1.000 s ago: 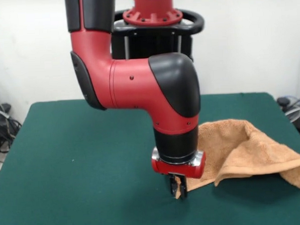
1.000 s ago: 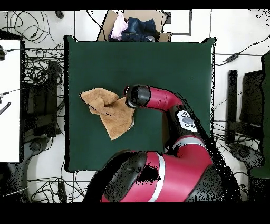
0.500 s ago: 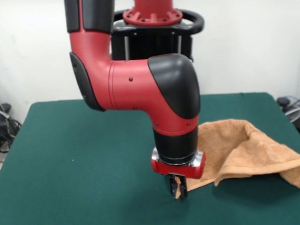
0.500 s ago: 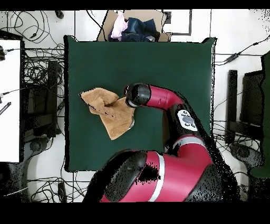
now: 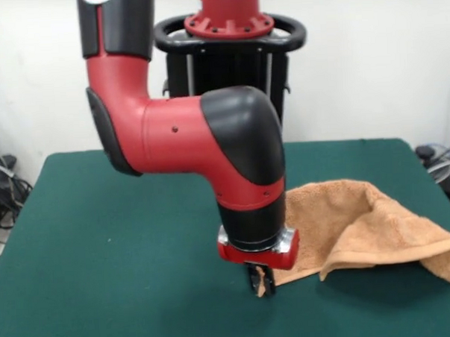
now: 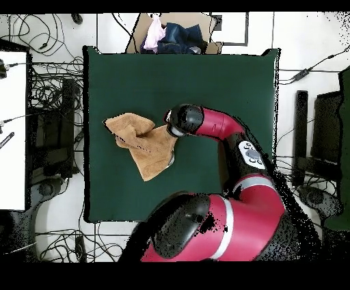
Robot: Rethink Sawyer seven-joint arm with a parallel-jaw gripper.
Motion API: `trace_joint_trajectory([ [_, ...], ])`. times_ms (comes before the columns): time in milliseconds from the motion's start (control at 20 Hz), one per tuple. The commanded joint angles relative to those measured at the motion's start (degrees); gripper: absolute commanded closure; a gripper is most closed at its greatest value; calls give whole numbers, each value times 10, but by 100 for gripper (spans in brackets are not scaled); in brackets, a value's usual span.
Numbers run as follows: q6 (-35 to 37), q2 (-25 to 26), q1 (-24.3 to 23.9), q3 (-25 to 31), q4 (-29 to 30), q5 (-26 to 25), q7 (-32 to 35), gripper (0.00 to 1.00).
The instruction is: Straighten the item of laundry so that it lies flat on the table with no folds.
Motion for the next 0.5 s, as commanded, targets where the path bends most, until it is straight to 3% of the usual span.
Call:
trace_joint_trajectory([
  [50,58,53,-62,62,-35,-78,-180,100],
  [500,135,82,-104,103,-106,-115,-254,100],
])
